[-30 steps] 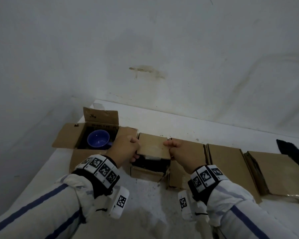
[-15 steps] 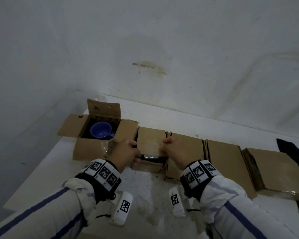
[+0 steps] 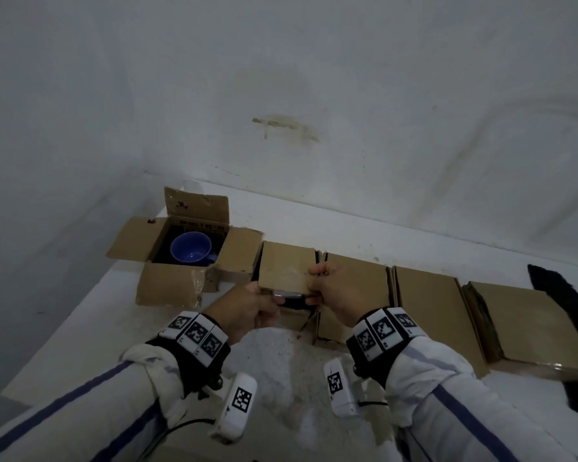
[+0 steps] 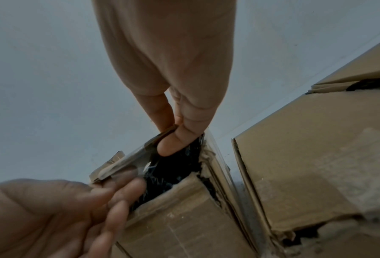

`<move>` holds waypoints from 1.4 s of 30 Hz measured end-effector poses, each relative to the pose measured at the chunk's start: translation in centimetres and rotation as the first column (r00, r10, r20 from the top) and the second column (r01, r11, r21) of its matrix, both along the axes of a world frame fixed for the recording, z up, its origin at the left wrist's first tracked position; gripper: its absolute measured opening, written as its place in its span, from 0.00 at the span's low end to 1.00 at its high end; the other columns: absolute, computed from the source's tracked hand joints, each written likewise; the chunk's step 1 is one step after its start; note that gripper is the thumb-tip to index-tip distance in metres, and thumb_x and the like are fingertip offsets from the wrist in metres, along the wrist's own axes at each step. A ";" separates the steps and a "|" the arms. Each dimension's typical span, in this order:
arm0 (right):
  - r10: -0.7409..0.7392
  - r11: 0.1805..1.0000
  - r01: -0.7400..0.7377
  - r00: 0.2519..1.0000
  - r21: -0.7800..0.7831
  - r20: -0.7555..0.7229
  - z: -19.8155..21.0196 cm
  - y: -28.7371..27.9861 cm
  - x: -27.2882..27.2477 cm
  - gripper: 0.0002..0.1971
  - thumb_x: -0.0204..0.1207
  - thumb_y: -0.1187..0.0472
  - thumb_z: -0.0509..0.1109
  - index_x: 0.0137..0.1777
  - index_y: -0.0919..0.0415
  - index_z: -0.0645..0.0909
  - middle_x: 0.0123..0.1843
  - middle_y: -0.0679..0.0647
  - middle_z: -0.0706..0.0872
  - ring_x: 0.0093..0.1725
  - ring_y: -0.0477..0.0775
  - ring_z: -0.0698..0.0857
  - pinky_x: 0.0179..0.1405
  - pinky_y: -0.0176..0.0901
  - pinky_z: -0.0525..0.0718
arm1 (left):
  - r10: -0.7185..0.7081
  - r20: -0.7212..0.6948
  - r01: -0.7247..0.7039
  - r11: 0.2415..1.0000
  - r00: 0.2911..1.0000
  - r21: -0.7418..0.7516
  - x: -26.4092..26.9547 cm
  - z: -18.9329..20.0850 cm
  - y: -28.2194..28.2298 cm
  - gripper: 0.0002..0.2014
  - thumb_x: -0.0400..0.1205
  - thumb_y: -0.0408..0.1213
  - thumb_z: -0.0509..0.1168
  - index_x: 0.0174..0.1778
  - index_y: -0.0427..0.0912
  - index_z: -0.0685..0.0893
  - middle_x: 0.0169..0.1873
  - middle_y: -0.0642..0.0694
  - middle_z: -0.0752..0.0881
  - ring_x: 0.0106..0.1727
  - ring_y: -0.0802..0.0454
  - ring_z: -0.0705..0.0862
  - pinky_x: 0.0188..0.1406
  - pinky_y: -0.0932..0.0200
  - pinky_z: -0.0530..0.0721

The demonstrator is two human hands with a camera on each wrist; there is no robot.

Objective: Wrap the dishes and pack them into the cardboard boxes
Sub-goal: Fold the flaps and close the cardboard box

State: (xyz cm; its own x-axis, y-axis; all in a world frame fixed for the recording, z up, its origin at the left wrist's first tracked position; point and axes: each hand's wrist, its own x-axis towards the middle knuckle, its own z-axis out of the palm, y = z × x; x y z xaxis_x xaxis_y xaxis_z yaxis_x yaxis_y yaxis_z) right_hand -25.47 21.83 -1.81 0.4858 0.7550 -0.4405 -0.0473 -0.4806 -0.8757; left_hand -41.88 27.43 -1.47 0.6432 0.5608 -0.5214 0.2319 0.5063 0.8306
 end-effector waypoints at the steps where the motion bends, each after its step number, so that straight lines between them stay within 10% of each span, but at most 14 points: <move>1: 0.001 1.000 -0.001 1.000 0.001 0.000 0.0 0.0 0.0 0.12 0.78 0.75 0.60 0.43 0.56 0.73 0.48 0.57 0.74 0.35 0.53 0.80 0.29 0.39 0.84 | 0.000 -0.008 0.000 1.000 1.000 0.023 0.0 -0.2 0.0 0.09 0.81 0.20 0.60 0.48 0.39 0.79 0.41 0.43 0.81 0.37 0.51 0.80 0.30 0.65 0.84; 14: -0.026 0.999 0.028 0.998 -0.027 0.059 0.1 0.1 0.0 0.14 0.76 0.76 0.61 0.41 0.55 0.74 0.47 0.57 0.77 0.33 0.53 0.81 0.36 0.45 0.86 | -0.185 -0.289 0.273 0.913 0.939 0.302 -0.1 -0.3 -1.1 0.05 0.81 0.35 0.66 0.39 0.43 0.82 0.37 0.51 0.81 0.39 0.56 0.78 0.38 0.62 0.76; 22: 0.033 0.996 -0.011 0.966 -0.084 0.257 0.1 -1.0 -0.1 0.08 0.73 0.65 0.67 0.48 0.51 0.76 0.43 0.53 0.82 0.40 0.54 0.81 0.46 0.53 0.84 | 0.073 -0.278 0.007 0.961 0.958 0.277 -0.8 -1.7 -1.8 0.05 0.77 0.31 0.70 0.44 0.33 0.84 0.33 0.44 0.79 0.33 0.53 0.76 0.31 0.63 0.74; 25: 0.031 0.992 0.000 0.968 -0.124 0.250 -0.1 -1.4 -0.3 0.08 0.73 0.64 0.67 0.47 0.54 0.71 0.45 0.55 0.81 0.44 0.56 0.81 0.50 0.54 0.83 | 0.123 -0.401 0.045 0.922 0.908 0.385 -0.9 -2.4 -1.6 0.07 0.76 0.38 0.72 0.34 0.41 0.84 0.37 0.45 0.85 0.44 0.46 0.84 0.50 0.52 0.85; 30: 0.074 0.988 -0.052 0.987 -0.149 0.145 -0.5 -2.1 -1.1 0.04 0.75 0.65 0.64 0.44 0.65 0.79 0.40 0.61 0.81 0.38 0.59 0.80 0.42 0.51 0.83 | 0.198 -0.349 -0.020 0.892 0.916 0.452 -1.0 -2.1 -2.0 0.04 0.76 0.35 0.71 0.37 0.39 0.87 0.52 0.46 0.83 0.61 0.57 0.76 0.58 0.77 0.66; 34: 0.027 0.993 -0.024 0.999 -0.114 0.023 -0.6 -2.4 -1.5 0.03 0.76 0.67 0.64 0.48 0.62 0.78 0.40 0.58 0.81 0.37 0.56 0.81 0.39 0.48 0.84 | 0.175 -0.303 -0.018 0.888 0.937 0.459 -1.3 -2.4 -1.6 0.06 0.69 0.40 0.74 0.27 0.46 0.88 0.61 0.40 0.78 0.72 0.38 0.72 0.72 0.39 0.72; 39: 0.070 0.995 -0.062 0.990 -0.074 0.124 -1.3 -2.9 -1.8 0.20 0.73 0.64 0.66 0.66 0.54 0.74 0.49 0.60 0.87 0.45 0.61 0.86 0.44 0.53 0.88 | 0.140 -0.273 0.014 0.869 0.952 0.494 -1.5 -2.1 -1.9 0.09 0.72 0.34 0.72 0.26 0.47 0.85 0.69 0.37 0.73 0.77 0.40 0.66 0.73 0.40 0.70; 42: 0.145 0.989 -0.138 0.967 -0.048 0.211 -1.0 -3.0 -1.8 0.24 0.74 0.61 0.64 0.70 0.46 0.69 0.43 0.53 0.85 0.36 0.53 0.82 0.32 0.43 0.81 | 0.132 -0.273 0.022 0.867 0.953 0.498 -1.5 -2.3 -1.6 0.08 0.73 0.34 0.72 0.28 0.46 0.84 0.55 0.44 0.77 0.74 0.41 0.69 0.71 0.44 0.72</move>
